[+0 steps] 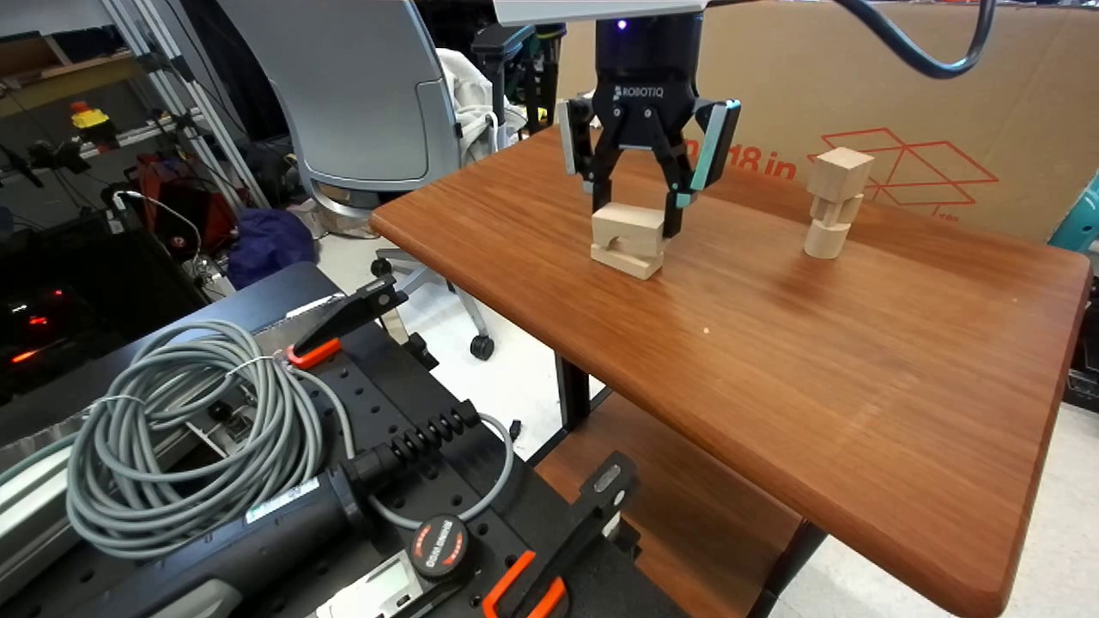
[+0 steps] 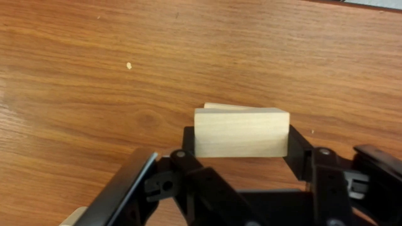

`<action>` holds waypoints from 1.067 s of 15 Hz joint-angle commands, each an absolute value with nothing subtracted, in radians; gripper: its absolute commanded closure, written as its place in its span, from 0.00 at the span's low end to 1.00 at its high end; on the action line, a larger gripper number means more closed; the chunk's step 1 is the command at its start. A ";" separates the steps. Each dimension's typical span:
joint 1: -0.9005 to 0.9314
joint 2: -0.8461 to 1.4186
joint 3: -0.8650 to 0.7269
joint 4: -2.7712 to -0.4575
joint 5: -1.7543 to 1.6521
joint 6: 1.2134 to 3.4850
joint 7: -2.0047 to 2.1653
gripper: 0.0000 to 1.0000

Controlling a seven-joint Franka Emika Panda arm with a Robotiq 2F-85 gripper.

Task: Put the wooden block on top of the other wooden block on the desk

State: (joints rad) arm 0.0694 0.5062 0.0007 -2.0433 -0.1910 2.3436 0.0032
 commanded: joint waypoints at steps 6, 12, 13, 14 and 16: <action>0.073 0.508 0.010 -2.054 -0.198 2.352 -0.025 0.47; 0.064 0.504 0.013 -2.050 -0.181 2.351 -0.030 0.00; 0.063 0.500 0.014 -2.053 -0.178 2.352 -0.029 0.00; 0.063 0.491 0.015 -2.057 -0.167 2.350 -0.015 0.00; 0.052 0.446 0.034 -2.066 -0.102 2.333 0.006 0.00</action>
State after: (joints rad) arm 0.0687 0.5050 0.0095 -2.0489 -0.1769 2.3436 -0.0070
